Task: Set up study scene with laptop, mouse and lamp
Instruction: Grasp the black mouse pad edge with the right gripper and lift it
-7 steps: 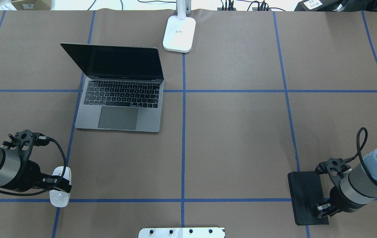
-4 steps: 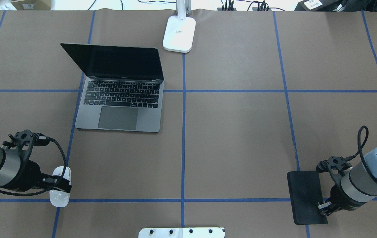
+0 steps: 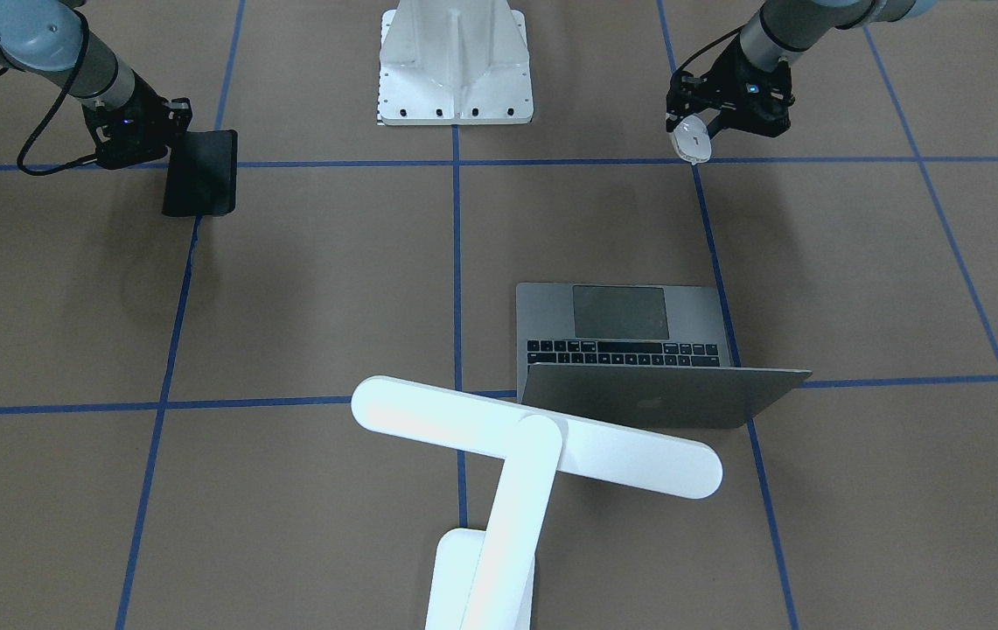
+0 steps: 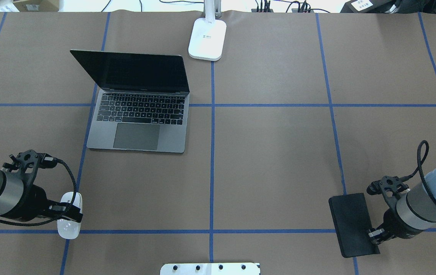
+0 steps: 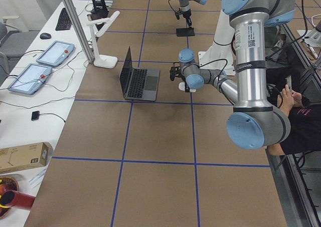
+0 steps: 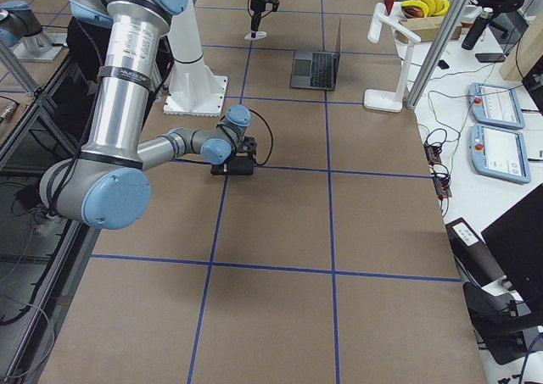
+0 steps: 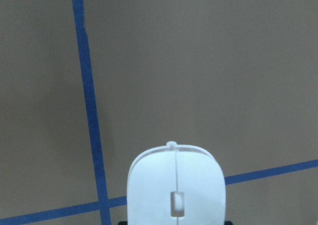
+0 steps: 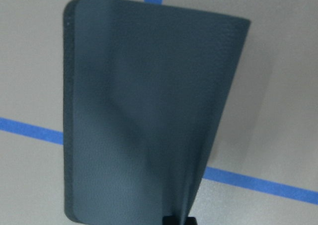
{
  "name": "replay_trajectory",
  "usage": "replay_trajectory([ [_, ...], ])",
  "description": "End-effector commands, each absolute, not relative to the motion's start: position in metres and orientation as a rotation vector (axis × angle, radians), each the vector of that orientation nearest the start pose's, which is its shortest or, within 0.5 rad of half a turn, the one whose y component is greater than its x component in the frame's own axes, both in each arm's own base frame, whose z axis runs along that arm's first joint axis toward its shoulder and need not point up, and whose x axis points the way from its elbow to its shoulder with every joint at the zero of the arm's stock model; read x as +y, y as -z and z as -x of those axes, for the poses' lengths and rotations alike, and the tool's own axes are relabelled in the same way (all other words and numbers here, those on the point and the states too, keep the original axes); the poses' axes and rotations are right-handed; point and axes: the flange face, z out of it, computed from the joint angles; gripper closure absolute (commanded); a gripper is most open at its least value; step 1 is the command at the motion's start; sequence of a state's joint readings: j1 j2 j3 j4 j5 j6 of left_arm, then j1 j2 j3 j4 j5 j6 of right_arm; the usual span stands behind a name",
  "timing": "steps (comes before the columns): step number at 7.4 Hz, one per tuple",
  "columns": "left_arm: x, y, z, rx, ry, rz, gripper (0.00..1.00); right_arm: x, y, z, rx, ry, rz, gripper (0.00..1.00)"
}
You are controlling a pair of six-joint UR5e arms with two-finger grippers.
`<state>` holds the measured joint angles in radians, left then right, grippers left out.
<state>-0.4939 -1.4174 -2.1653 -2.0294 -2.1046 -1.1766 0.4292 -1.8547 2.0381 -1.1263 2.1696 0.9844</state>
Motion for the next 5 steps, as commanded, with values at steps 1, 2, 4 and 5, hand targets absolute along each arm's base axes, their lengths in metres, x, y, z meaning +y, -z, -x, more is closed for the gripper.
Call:
replay_trajectory([
  [1, -0.271, -0.390, -0.330, 1.005, -0.149, 0.071, 0.54, -0.244, -0.496, 0.319, -0.837, 0.326, 0.183, 0.84],
  [2, -0.271, -0.391, -0.329, 1.004, -0.147, 0.073, 0.54, -0.246, -0.489, 0.317, -0.848, 0.320, 0.170, 0.84],
  [4, -0.271, -0.391, -0.328, 1.002, -0.145, 0.073, 0.54, -0.251, -0.481, 0.313, -0.863, 0.315, 0.153, 0.84],
  [5, -0.273, -0.390, -0.327, 1.004, -0.142, 0.071, 0.54, -0.256, -0.475, 0.309, -0.874, 0.304, 0.139, 0.84],
])
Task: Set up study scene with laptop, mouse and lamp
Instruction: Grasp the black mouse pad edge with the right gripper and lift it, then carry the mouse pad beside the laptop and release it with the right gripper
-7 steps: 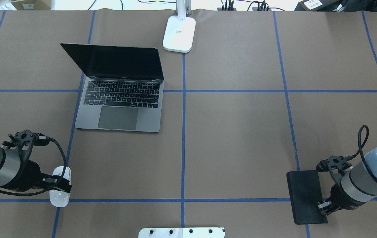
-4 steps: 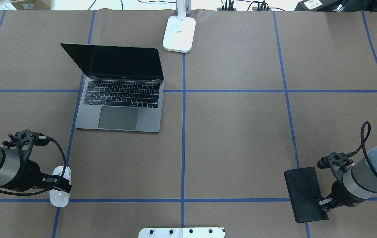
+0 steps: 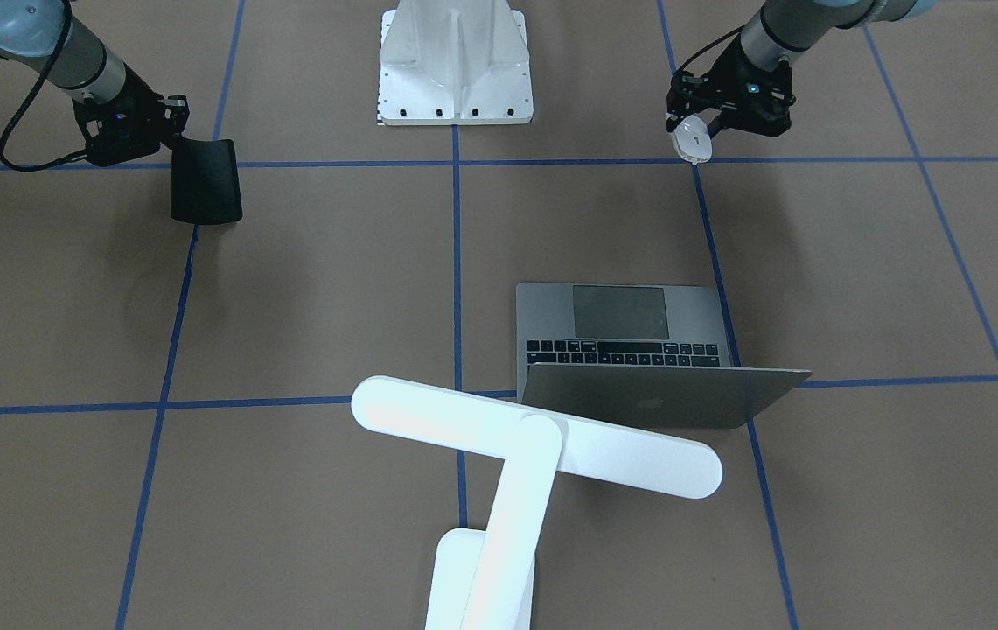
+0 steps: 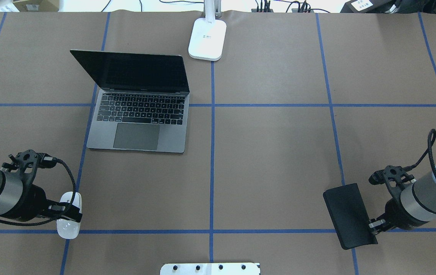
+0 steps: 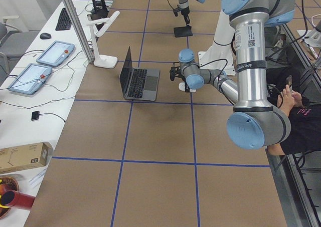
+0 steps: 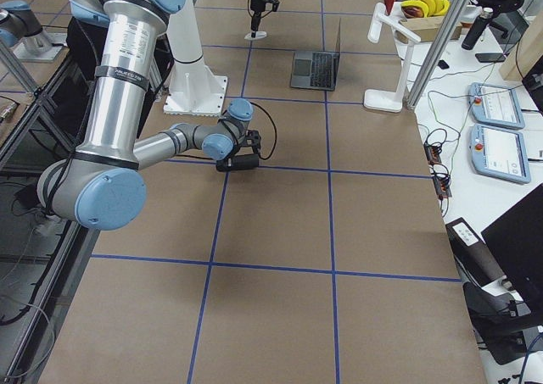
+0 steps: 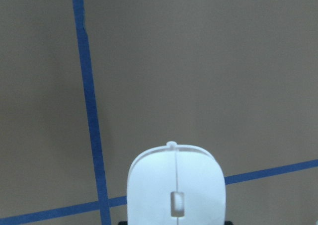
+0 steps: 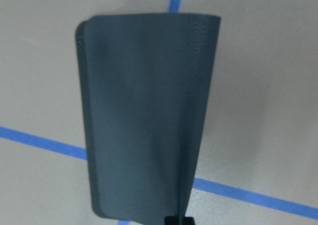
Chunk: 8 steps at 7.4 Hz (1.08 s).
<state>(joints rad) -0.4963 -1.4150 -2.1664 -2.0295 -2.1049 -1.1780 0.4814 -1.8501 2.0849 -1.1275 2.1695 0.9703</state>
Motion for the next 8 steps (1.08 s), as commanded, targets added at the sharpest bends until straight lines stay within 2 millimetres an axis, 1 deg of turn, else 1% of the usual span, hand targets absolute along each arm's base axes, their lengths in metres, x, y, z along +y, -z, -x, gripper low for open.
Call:
replay_trajectory([
  [1, -0.273, -0.391, -0.327, 1.004, -0.141, 0.070, 0.55, -0.267, -0.464, 0.297, -0.892, 0.281, 0.107, 0.84],
  [2, -0.273, -0.391, -0.327, 1.004, -0.141, 0.070, 0.55, -0.286, -0.447, 0.292, -0.893, 0.265, 0.075, 0.84],
  [3, -0.273, -0.391, -0.327, 1.004, -0.141, 0.070, 0.55, -0.319, -0.413, 0.290, -0.864, 0.250, 0.056, 0.84],
  [4, -0.274, -0.390, -0.327, 1.006, -0.141, 0.069, 0.55, -0.356, -0.369, 0.292, -0.835, 0.239, 0.047, 0.84],
  [5, -0.274, -0.390, -0.327, 1.006, -0.141, 0.069, 0.55, -0.385, -0.326, 0.295, -0.801, 0.233, 0.050, 0.84],
  [6, -0.274, -0.390, -0.327, 1.007, -0.142, 0.069, 0.55, -0.404, -0.279, 0.299, -0.774, 0.235, 0.057, 0.84],
  [7, -0.274, -0.389, -0.328, 1.008, -0.141, 0.069, 0.55, -0.412, -0.247, 0.301, -0.764, 0.235, 0.061, 0.84],
  [8, -0.274, -0.390, -0.327, 1.007, -0.140, 0.069, 0.55, -0.419, -0.232, 0.295, -0.771, 0.228, 0.046, 0.84],
])
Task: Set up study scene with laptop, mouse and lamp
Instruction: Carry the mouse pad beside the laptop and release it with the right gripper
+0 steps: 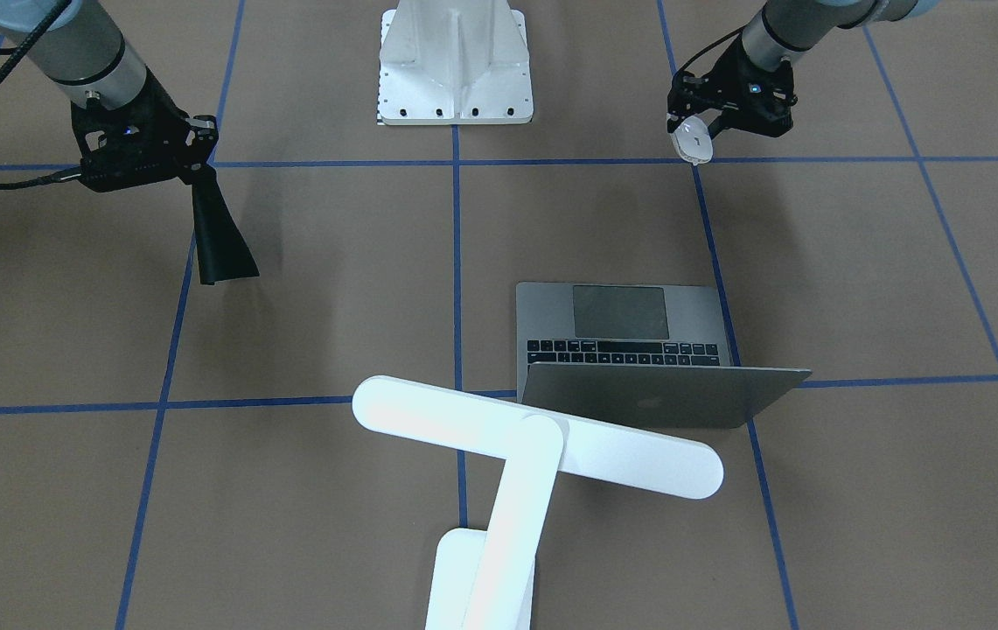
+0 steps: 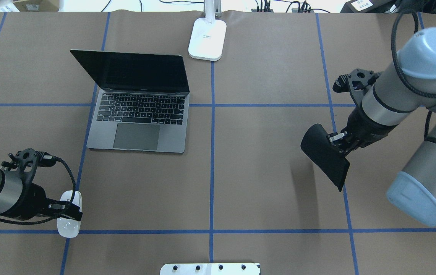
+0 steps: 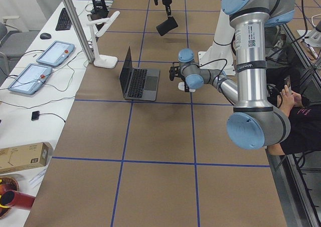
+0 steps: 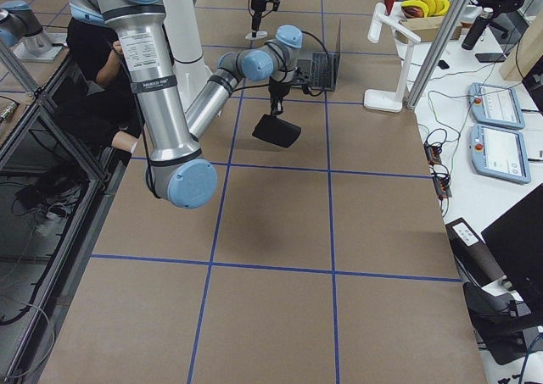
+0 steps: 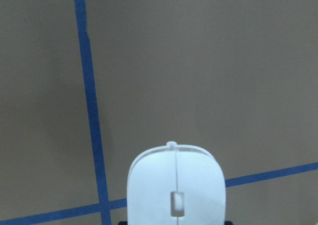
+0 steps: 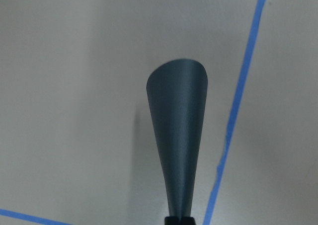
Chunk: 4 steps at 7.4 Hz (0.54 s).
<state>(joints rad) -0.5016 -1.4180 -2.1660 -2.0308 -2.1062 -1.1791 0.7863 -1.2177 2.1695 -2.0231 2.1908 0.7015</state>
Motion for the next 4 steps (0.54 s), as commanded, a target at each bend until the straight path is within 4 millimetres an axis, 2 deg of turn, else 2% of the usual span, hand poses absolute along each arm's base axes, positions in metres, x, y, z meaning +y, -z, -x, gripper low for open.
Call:
replay_trajectory([
  [1, -0.274, -0.390, -0.327, 1.007, -0.140, 0.069, 0.55, -0.427, -0.221, 0.287, -0.784, 0.213, 0.023, 0.84],
  [2, -0.274, -0.389, -0.328, 1.008, -0.141, 0.069, 0.55, -0.436, -0.208, 0.275, -0.801, 0.192, -0.006, 0.84],
  [3, -0.274, -0.389, -0.328, 1.008, -0.139, 0.069, 0.55, -0.441, -0.199, 0.273, -0.808, 0.188, -0.020, 0.84],
  [4, -0.274, -0.389, -0.328, 1.008, -0.139, 0.069, 0.55, -0.457, -0.182, 0.278, -0.816, 0.173, -0.033, 0.84],
])
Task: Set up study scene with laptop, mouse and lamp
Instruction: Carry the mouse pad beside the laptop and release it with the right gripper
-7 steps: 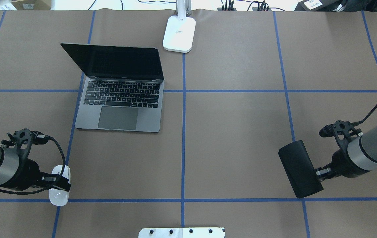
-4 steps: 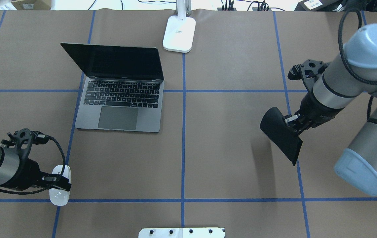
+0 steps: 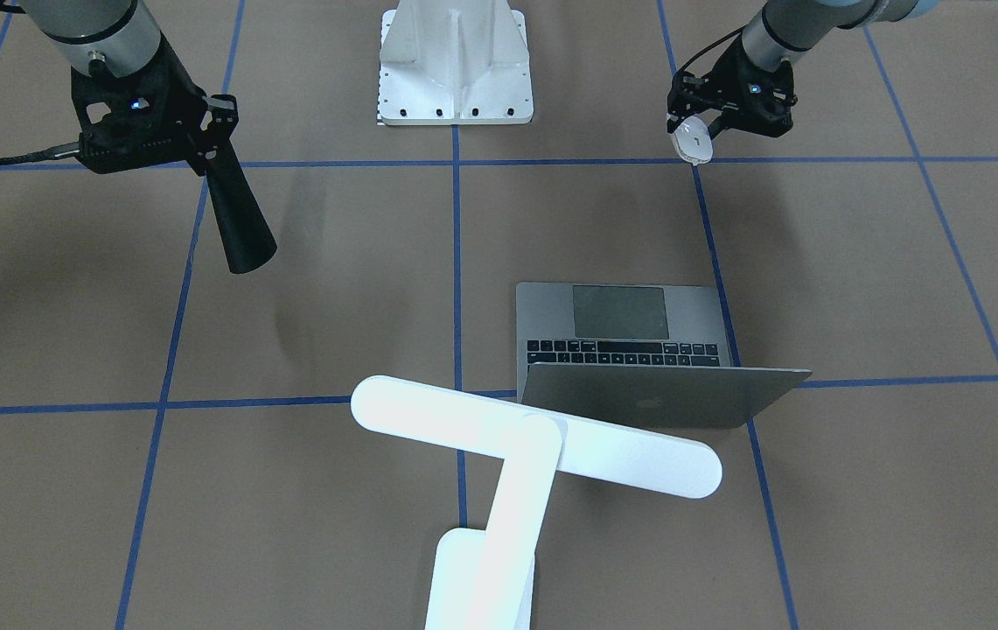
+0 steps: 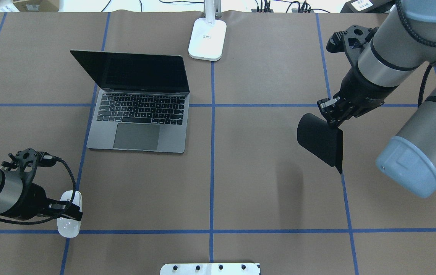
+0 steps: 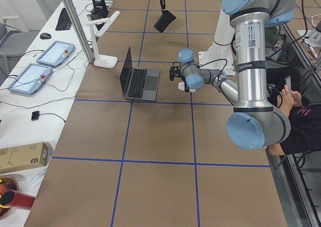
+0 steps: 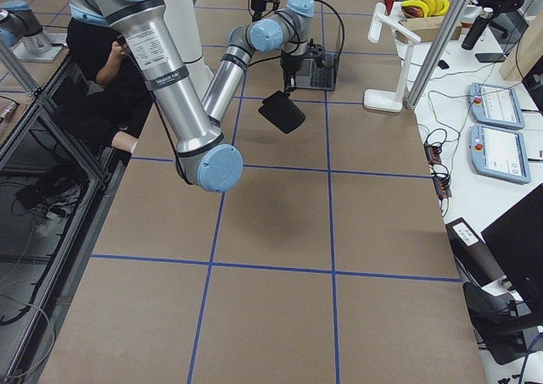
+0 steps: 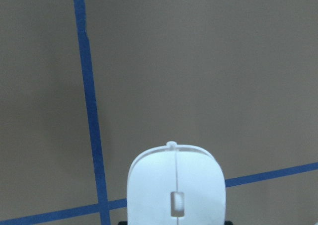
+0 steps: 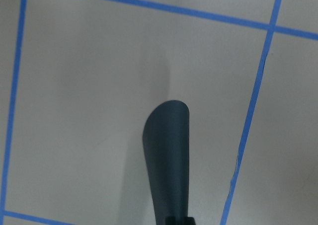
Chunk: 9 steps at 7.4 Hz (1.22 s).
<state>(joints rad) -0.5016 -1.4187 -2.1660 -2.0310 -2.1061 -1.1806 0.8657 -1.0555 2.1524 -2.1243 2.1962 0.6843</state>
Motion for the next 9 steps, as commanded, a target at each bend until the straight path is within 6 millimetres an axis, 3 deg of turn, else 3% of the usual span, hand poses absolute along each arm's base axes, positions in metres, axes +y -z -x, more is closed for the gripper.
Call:
replay_trajectory([
  [1, -0.274, -0.390, -0.328, 1.007, -0.138, 0.071, 0.55, -0.472, -0.162, 0.283, -0.835, 0.167, -0.038, 0.84],
  [2, -0.274, -0.390, -0.328, 1.007, -0.138, 0.071, 0.55, -0.480, -0.144, 0.281, -0.857, 0.159, -0.046, 0.84],
  [4, -0.274, -0.391, -0.328, 1.004, -0.135, 0.072, 0.55, -0.488, -0.113, 0.257, -0.892, 0.126, -0.051, 0.83],
  [7, -0.277, -0.386, -0.333, 1.015, -0.134, 0.070, 0.55, -0.491, -0.065, 0.256, -0.903, 0.053, -0.032, 0.83],
  [8, -0.277, -0.387, -0.334, 1.014, -0.132, 0.069, 0.55, -0.492, -0.066, 0.256, -0.901, 0.052, -0.032, 0.83],
  [9, -0.277, -0.386, -0.333, 1.015, -0.134, 0.068, 0.51, -0.492, -0.067, 0.256, -0.903, 0.053, -0.031, 0.49],
])
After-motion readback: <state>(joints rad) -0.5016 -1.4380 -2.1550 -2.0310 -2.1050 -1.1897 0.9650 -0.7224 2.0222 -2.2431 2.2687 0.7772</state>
